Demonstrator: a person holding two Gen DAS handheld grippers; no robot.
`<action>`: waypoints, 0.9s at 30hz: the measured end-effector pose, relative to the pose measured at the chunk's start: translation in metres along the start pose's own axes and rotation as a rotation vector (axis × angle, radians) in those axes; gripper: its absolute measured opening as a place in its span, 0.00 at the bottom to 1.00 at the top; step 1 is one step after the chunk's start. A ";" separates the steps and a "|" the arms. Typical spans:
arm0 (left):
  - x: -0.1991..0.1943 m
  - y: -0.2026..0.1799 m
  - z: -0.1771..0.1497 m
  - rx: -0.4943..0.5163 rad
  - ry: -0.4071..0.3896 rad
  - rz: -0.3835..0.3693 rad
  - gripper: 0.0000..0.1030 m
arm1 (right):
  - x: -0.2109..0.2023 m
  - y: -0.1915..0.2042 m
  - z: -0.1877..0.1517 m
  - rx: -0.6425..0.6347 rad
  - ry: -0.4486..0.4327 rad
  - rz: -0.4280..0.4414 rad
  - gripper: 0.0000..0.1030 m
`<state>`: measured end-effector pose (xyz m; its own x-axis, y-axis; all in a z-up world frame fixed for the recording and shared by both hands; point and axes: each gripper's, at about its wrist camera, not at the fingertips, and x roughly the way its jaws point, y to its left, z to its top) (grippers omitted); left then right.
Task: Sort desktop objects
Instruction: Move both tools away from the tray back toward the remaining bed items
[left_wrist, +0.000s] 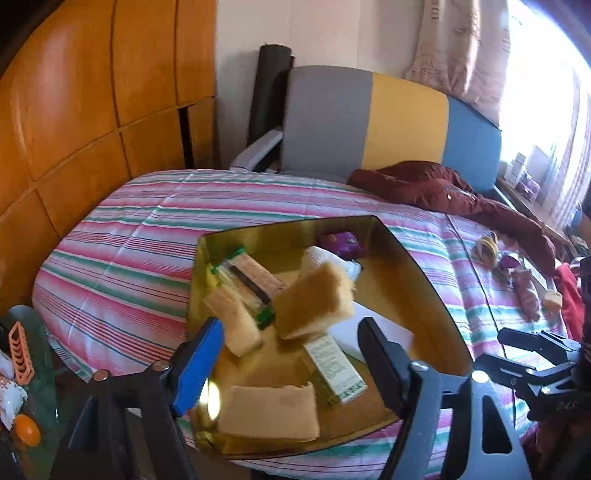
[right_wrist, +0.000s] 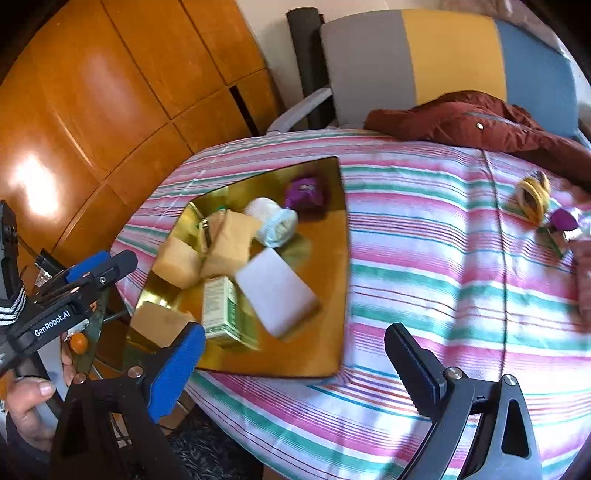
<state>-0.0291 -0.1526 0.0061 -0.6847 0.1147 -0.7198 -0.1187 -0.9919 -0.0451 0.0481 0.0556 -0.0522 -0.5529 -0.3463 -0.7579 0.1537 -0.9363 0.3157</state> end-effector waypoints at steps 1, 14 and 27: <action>0.000 -0.004 0.000 0.014 0.000 0.002 0.72 | -0.002 -0.006 -0.002 0.009 0.000 -0.012 0.95; 0.002 -0.053 -0.007 0.110 0.023 -0.083 0.72 | -0.024 -0.061 -0.024 0.127 -0.018 -0.117 0.97; 0.008 -0.086 -0.022 0.184 0.048 -0.114 0.72 | -0.027 -0.039 -0.034 0.027 -0.044 -0.206 0.97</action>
<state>-0.0085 -0.0677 -0.0108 -0.6247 0.2181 -0.7498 -0.3258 -0.9454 -0.0036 0.0847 0.0999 -0.0635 -0.6054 -0.1442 -0.7827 0.0121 -0.9850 0.1721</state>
